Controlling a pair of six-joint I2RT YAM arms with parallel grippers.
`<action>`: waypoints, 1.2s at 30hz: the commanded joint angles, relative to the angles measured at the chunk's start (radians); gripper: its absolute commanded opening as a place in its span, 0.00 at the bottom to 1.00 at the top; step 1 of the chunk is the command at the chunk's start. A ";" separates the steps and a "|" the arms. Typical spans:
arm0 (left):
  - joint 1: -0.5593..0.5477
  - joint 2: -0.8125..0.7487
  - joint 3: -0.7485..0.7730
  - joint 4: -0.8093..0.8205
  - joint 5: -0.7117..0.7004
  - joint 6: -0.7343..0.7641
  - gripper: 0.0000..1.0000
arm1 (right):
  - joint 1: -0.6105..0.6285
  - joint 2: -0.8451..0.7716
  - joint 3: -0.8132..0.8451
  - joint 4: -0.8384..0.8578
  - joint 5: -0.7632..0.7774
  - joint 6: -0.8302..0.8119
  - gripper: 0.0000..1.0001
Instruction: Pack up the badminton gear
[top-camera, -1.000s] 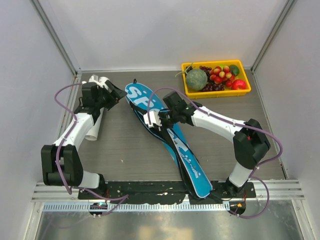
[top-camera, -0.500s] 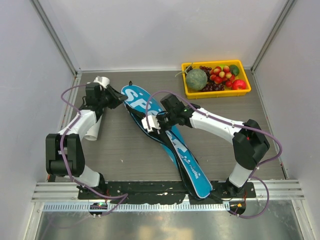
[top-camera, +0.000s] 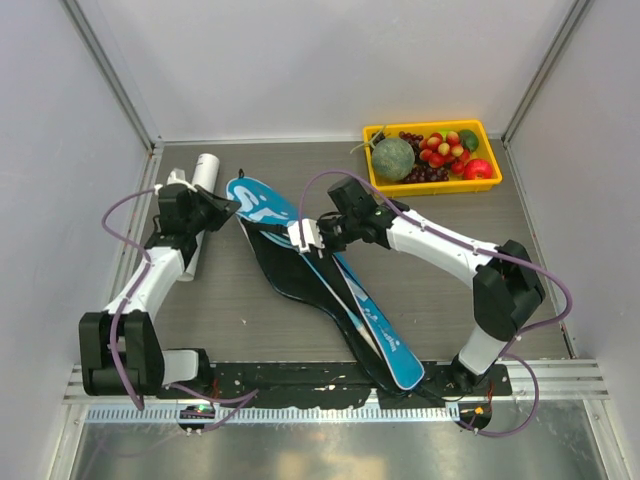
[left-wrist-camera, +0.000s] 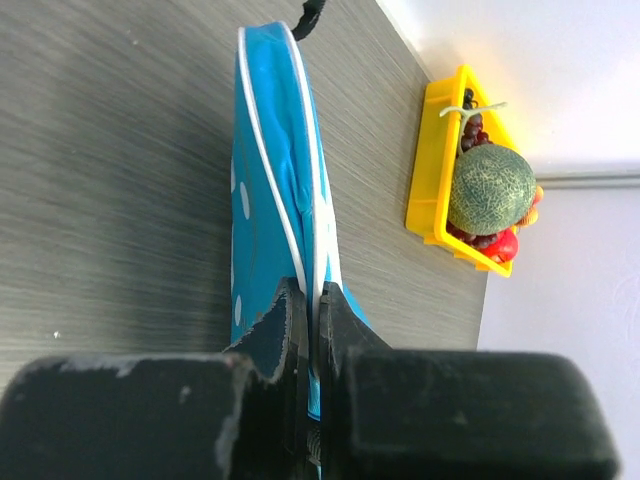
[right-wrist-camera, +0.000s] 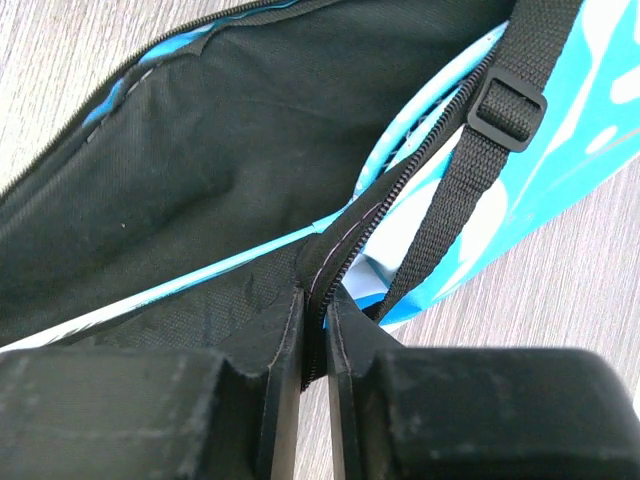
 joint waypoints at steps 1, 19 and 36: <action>-0.010 -0.073 -0.060 0.040 0.006 -0.074 0.00 | -0.019 -0.019 0.067 0.131 0.041 -0.006 0.18; -0.001 -0.155 -0.132 0.035 -0.019 -0.165 0.00 | -0.019 0.037 0.156 0.083 0.083 0.024 0.22; -0.001 -0.202 -0.304 0.273 0.062 -0.208 0.00 | -0.003 0.024 0.014 0.655 -0.005 1.324 0.49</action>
